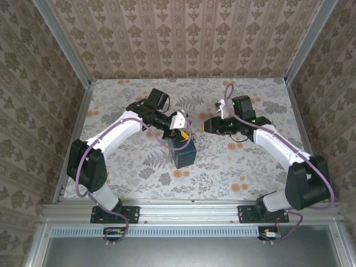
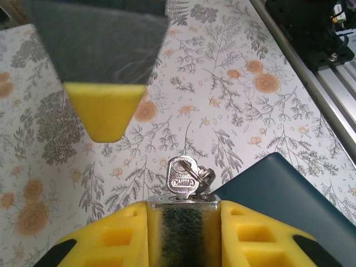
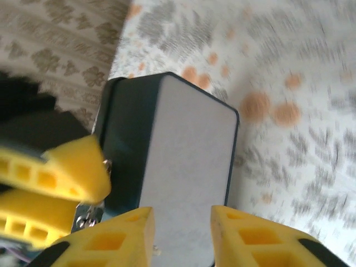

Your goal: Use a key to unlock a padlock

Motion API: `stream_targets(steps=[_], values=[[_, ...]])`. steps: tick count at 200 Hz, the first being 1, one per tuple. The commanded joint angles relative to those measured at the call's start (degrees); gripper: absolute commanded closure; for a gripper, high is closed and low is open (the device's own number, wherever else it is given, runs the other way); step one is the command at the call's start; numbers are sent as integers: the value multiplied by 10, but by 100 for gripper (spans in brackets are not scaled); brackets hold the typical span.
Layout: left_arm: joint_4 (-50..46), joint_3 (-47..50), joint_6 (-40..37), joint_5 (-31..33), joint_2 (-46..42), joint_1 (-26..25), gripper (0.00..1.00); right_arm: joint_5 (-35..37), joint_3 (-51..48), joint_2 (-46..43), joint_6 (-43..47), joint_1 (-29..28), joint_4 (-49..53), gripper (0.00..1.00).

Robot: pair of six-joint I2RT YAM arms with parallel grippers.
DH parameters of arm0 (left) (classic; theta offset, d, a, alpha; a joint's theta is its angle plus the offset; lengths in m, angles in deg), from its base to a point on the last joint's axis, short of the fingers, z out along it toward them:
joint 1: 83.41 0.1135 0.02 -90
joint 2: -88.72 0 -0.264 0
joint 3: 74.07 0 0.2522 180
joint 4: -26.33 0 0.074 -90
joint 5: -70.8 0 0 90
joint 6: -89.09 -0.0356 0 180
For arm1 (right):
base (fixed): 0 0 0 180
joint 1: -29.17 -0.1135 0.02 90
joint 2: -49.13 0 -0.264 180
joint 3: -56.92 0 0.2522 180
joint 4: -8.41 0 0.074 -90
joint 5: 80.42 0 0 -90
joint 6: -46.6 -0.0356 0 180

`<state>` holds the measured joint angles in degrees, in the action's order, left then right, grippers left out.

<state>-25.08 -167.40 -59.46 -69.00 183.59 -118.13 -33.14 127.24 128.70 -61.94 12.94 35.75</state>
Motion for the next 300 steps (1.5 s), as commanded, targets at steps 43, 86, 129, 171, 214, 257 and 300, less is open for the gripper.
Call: stream_targets(steps=[43,86,129,171,214,257,300], values=[[-41,-44,-30,-60,13,9,100,-41,-144,-92,444,-6,-230,61],[-71,-62,-43,-74,27,12,100,-19,-163,-109,541,-20,-255,65],[-67,-62,-44,-85,25,12,100,38,-157,-110,585,-48,-273,67],[-73,-69,-42,-82,26,12,100,41,-151,-107,604,-73,-267,66],[-75,-67,-43,-79,25,12,100,30,-149,-119,612,-81,-243,66],[-74,-68,-43,-82,25,12,100,39,-142,-116,620,-90,-235,66],[-73,-68,-42,-83,27,11,100,51,-131,-99,625,-100,-237,67]])
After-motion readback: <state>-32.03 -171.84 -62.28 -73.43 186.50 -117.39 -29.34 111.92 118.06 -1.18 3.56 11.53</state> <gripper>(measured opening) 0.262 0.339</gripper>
